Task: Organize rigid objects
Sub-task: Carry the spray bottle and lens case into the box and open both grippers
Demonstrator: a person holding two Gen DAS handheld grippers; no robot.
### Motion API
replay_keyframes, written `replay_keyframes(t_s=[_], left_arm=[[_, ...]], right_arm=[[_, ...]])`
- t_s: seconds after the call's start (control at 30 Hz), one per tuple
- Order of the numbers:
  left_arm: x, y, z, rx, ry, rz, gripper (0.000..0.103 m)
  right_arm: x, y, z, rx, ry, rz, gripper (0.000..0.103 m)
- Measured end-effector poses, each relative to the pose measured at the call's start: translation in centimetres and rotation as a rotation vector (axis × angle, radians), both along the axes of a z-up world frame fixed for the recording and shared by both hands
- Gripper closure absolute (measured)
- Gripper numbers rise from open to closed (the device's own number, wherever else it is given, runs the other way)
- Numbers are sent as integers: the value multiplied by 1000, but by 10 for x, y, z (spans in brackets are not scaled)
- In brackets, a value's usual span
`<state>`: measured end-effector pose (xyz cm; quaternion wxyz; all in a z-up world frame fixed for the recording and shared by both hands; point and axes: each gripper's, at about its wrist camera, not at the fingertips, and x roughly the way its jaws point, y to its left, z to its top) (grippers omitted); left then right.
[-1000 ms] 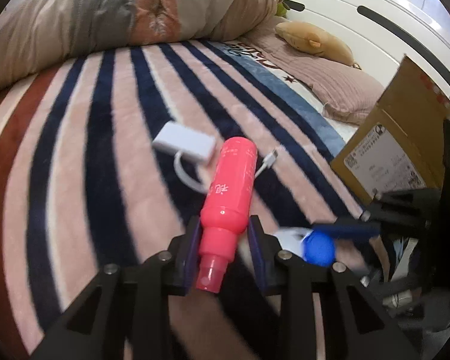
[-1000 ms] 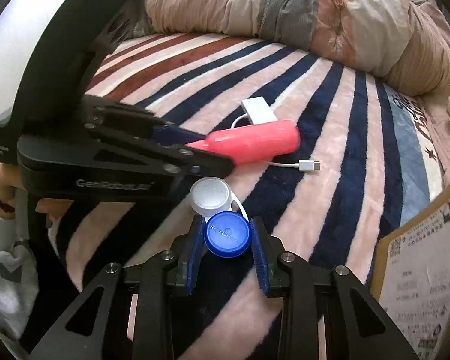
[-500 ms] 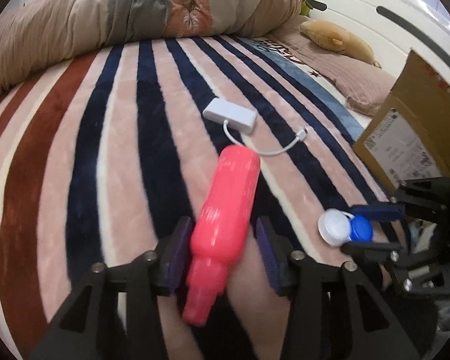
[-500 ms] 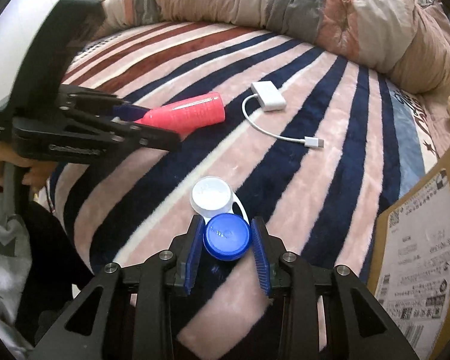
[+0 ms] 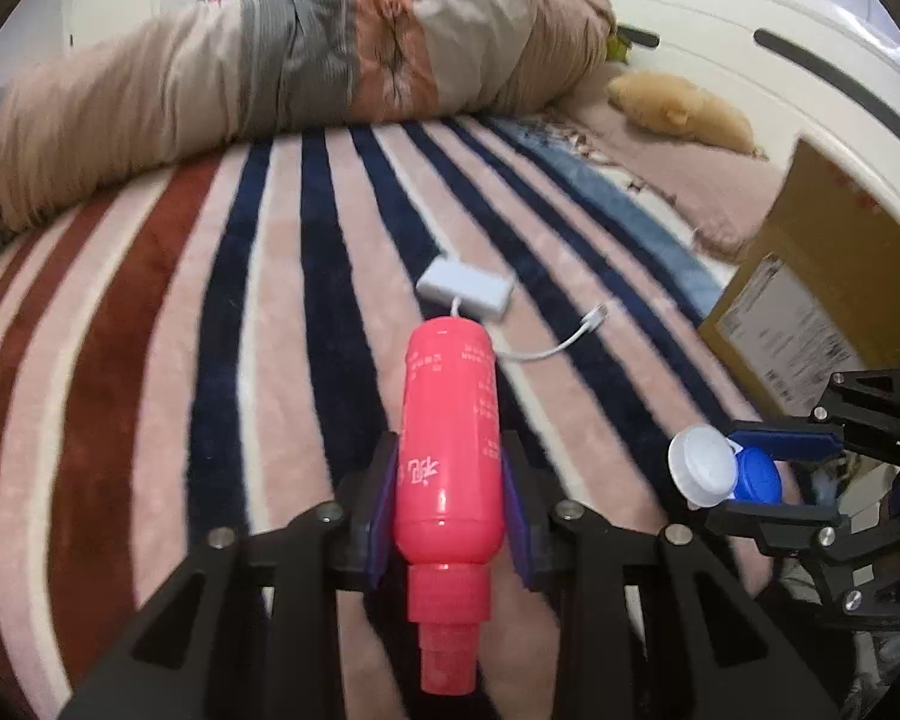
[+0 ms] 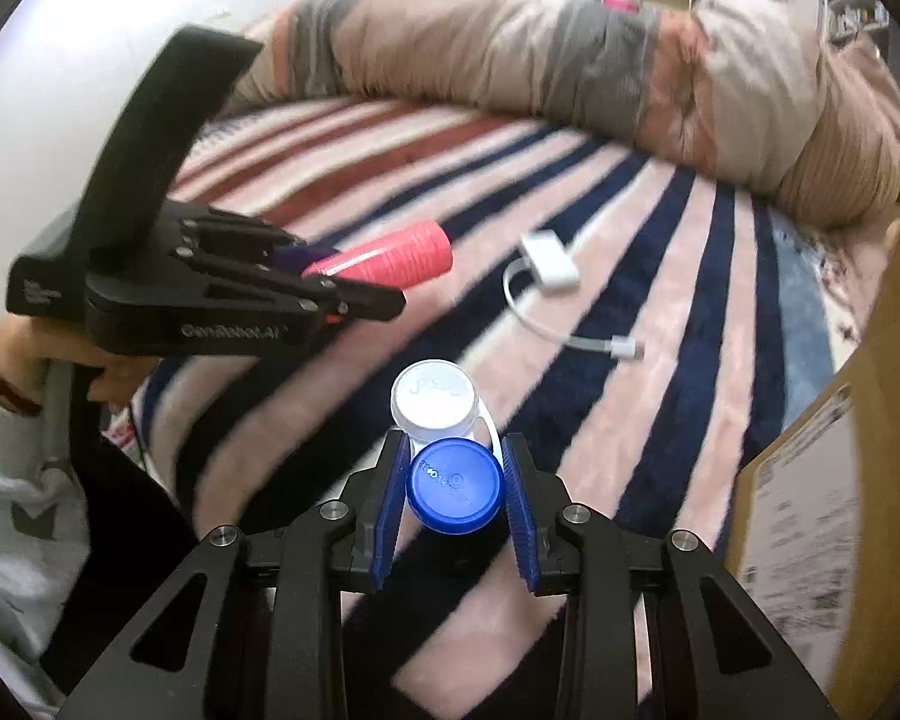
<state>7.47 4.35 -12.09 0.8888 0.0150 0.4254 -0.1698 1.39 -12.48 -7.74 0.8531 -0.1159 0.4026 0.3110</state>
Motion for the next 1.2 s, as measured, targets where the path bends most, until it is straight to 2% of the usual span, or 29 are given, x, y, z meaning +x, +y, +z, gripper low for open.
replay_keyframes(t_s=[0.23,0.37,0.47,0.6,0.77,0.93,1.2], left_arm=[[-40,-20,81,-12,-144,-40,75],[-56,-46,117,-32,-204,-98,75],[-62,-75,136,-59,-222,-156,75],[-60,-121,150,-81,-217,-246,75],[-52,-176,155,-62,-193,-323,75],[-41,-221,145,-22,-141,-380,75],[-32,-250,131,30,-96,-408,75]], right_arm=[[-42,-24,73,98,-174,-15,76],[-59,-62,106,147,-246,-85,76],[-63,-98,116,177,-264,-154,76],[-59,-148,112,185,-252,-277,76],[-48,-192,86,155,-166,-356,76],[-34,-208,60,151,-93,-373,76],[-25,-220,50,193,-76,-381,75]])
